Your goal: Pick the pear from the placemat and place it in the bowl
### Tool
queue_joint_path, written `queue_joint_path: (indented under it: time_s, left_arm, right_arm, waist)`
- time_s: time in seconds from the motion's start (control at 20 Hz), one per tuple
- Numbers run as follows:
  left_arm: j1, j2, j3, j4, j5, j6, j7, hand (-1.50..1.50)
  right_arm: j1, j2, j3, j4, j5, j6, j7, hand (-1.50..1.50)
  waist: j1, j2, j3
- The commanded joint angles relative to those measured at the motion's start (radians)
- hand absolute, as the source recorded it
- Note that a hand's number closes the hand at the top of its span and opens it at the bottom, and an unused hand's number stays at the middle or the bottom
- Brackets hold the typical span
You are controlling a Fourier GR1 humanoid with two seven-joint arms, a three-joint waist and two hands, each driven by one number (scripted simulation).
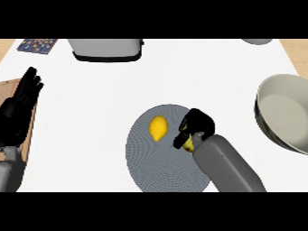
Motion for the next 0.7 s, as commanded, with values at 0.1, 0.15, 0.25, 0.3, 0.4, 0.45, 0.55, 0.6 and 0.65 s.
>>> queue_joint_path:
  time_s: [0.1,0.15,0.25,0.3,0.4,0.45,0.55,0.6,0.65]
  left_arm:
    - [0.077,-0.002,0.011,-0.036,0.001,-0.026,-0.04,0.0]
    - [0.091,-0.026,0.0,-0.008,-0.019,-0.012,-0.079,0.0]
    - [0.049,-0.014,0.021,0.032,-0.008,-0.003,-0.058,0.0]
    - [0.037,-0.015,0.004,0.012,-0.023,0.005,-0.033,0.0]
    - [0.049,-0.013,0.024,0.018,-0.001,0.0,-0.031,0.0]
    - [0.044,-0.009,0.014,0.027,-0.012,-0.004,-0.037,0.0]
    - [0.054,-0.015,0.023,0.034,-0.019,0.014,-0.036,0.0]
    - [0.064,-0.008,0.031,-0.001,-0.007,0.012,-0.014,0.0]
    - [0.061,-0.006,0.04,0.027,-0.007,0.013,-0.026,0.0]
  right_arm:
    - [-0.031,0.037,0.013,0.062,0.099,-0.05,0.074,1.5]
    - [-0.029,0.037,0.005,0.044,0.125,-0.065,0.072,1.5]
    - [0.074,-0.091,0.139,-0.128,0.114,0.06,-0.205,1.5]
    - [0.079,-0.115,0.201,-0.165,0.118,0.092,-0.319,1.5]
    - [0.087,-0.139,0.315,-0.251,0.146,0.119,-0.46,1.5]
    - [0.068,-0.149,0.367,-0.302,0.159,0.141,-0.516,1.5]
    - [0.132,-0.249,0.418,-0.41,0.184,0.107,-0.623,1.5]
    - [0.15,-0.317,0.401,-0.474,0.173,0.1,-0.671,1.5]
    - [0.175,-0.385,0.404,-0.537,0.196,0.065,-0.707,1.5]
  waist:
    - [0.009,0.02,0.015]
    - [0.005,0.021,0.015]
    - [-0.015,0.015,0.015]
    - [-0.02,0.01,0.016]
    - [-0.014,-0.002,0.016]
    - [-0.02,-0.008,0.015]
    - [-0.057,-0.008,0.016]
    - [-0.052,-0.013,0.018]
    - [-0.077,-0.009,0.016]
